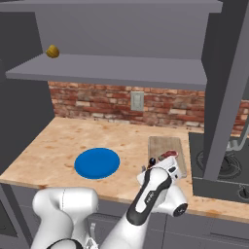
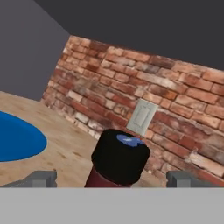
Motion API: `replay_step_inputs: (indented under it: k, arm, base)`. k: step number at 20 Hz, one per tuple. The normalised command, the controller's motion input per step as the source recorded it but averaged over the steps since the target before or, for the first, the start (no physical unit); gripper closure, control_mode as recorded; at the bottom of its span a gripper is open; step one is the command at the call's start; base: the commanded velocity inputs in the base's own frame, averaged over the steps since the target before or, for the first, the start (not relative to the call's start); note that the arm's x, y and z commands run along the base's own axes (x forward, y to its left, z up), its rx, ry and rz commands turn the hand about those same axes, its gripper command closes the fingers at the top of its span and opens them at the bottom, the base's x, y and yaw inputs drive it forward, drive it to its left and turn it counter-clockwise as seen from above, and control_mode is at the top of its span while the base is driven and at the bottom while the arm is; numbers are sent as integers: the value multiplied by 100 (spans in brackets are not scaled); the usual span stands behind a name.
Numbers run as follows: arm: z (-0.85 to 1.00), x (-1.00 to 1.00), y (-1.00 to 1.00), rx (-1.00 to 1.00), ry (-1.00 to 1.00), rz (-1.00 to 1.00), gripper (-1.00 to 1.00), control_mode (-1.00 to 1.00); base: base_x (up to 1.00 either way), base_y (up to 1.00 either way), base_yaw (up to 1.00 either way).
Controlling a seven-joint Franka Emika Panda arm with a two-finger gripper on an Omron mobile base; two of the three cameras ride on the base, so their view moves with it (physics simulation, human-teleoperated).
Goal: Pick the steak from the plate and place it on the cutting board. Then pick the condiment bottle from the cabinet and place it next to the cutting board.
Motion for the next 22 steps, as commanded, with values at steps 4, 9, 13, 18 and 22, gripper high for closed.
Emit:
replay_step_inputs:
  k: [4, 9, 13, 18, 22]
  arm:
    - [11, -14, 0, 0, 11, 0, -100, -100]
    - [11, -18, 0, 0, 8, 0, -100, -100]
    - [10, -20, 0, 0, 8, 0, -100, -100]
    - [7, -23, 0, 0, 9, 0, -100, -100]
    - [8, -31, -1, 0, 13, 0, -100, -100]
  base:
    - [0, 0, 0]
    - [0, 0, 0]
    - [0, 0, 0]
    - [0, 0, 0]
    - [0, 0, 0]
